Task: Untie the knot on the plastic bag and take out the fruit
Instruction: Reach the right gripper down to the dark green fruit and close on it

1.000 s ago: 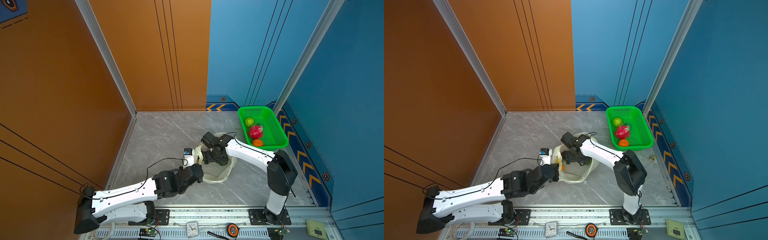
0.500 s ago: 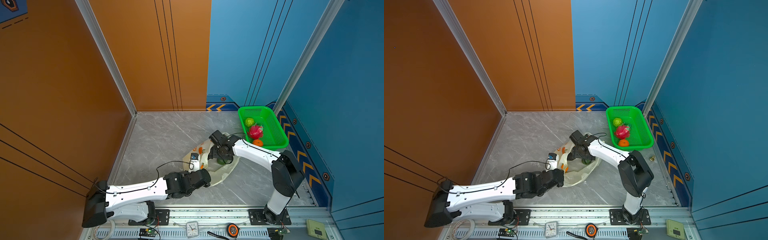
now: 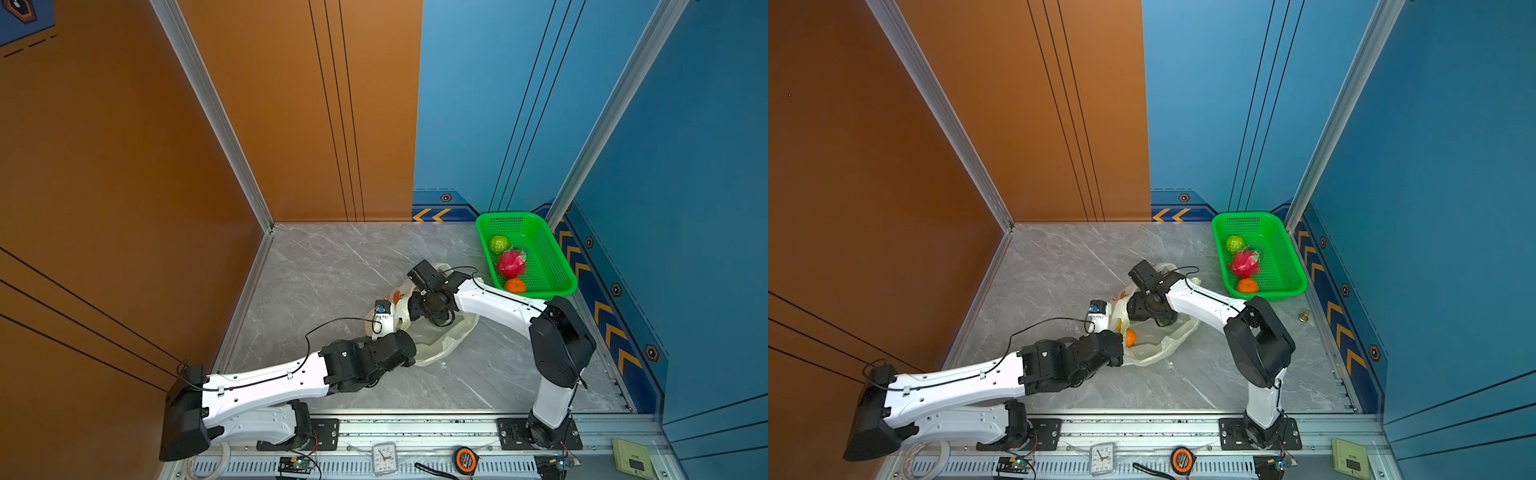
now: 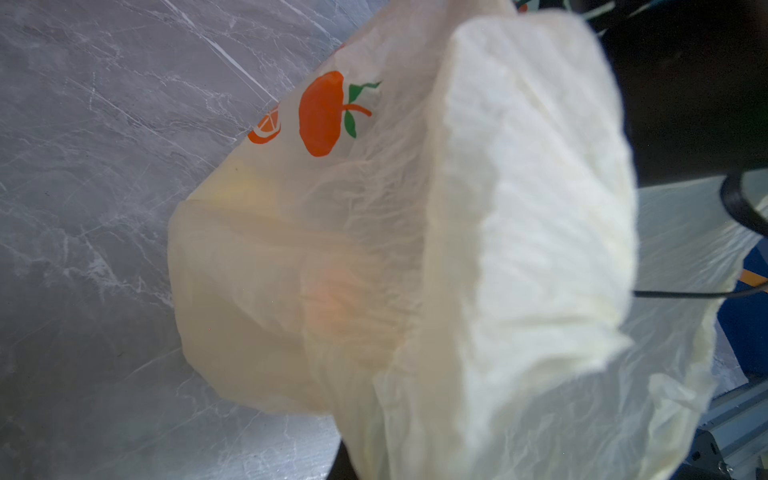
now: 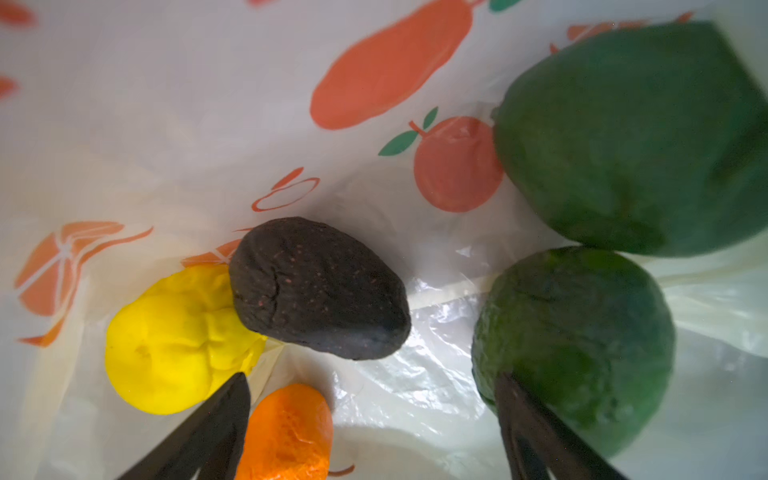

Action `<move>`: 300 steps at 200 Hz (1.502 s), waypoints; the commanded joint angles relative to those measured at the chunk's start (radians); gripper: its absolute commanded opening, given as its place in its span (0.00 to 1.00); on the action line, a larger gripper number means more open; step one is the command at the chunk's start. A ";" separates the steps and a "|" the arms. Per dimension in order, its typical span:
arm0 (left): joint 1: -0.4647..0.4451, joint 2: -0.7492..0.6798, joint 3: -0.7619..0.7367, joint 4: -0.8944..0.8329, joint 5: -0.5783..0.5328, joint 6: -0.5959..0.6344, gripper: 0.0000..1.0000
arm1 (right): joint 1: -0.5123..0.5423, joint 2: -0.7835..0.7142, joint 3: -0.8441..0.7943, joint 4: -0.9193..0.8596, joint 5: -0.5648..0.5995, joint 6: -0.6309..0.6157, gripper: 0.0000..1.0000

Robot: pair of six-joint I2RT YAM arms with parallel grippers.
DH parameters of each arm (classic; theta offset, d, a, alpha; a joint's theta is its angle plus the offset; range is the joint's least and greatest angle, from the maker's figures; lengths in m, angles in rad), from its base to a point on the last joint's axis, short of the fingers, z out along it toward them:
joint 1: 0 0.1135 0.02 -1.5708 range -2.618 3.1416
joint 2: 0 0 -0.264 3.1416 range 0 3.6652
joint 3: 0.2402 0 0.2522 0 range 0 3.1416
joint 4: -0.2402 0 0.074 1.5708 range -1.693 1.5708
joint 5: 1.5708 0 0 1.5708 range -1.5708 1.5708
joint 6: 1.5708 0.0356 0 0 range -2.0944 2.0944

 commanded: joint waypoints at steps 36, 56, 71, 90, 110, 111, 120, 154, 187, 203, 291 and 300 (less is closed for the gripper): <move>0.008 0.017 0.000 -0.010 0.028 0.020 0.00 | -0.031 -0.123 -0.022 -0.110 0.069 0.058 0.90; 0.007 0.041 0.004 0.012 0.050 0.030 0.00 | -0.039 -0.135 -0.038 -0.142 0.070 0.105 0.90; 0.005 0.059 0.009 0.025 0.060 0.034 0.00 | -0.044 -0.128 -0.055 -0.153 0.072 0.130 0.90; 0.003 0.074 0.017 0.038 0.061 0.042 0.00 | -0.075 -0.113 -0.072 -0.151 0.081 0.146 0.90; 0.004 0.084 0.020 0.057 0.067 0.050 0.00 | -0.098 -0.072 -0.064 -0.149 0.089 0.137 0.89; 0.004 0.084 0.020 0.058 0.067 0.050 0.00 | -0.099 -0.070 -0.063 -0.148 0.090 0.136 0.89; 0.005 0.089 0.025 0.061 0.070 0.053 0.00 | -0.106 -0.053 -0.058 -0.149 0.100 0.127 0.88; 0.005 0.093 0.033 0.061 0.071 0.055 0.00 | -0.123 -0.008 -0.063 -0.128 0.111 0.114 0.85; 0.008 0.083 0.033 0.060 0.063 0.059 0.00 | -0.120 0.012 -0.073 -0.100 0.104 0.115 0.79; 0.014 0.080 0.033 0.060 0.064 0.061 0.00 | -0.114 0.013 -0.075 -0.096 0.106 0.114 0.70; 0.025 0.072 0.021 0.066 0.056 0.065 0.00 | -0.086 -0.040 -0.087 -0.092 0.067 0.089 0.40; 0.025 0.069 0.020 0.066 0.052 0.065 0.00 | -0.077 -0.046 -0.086 -0.092 0.063 0.087 0.39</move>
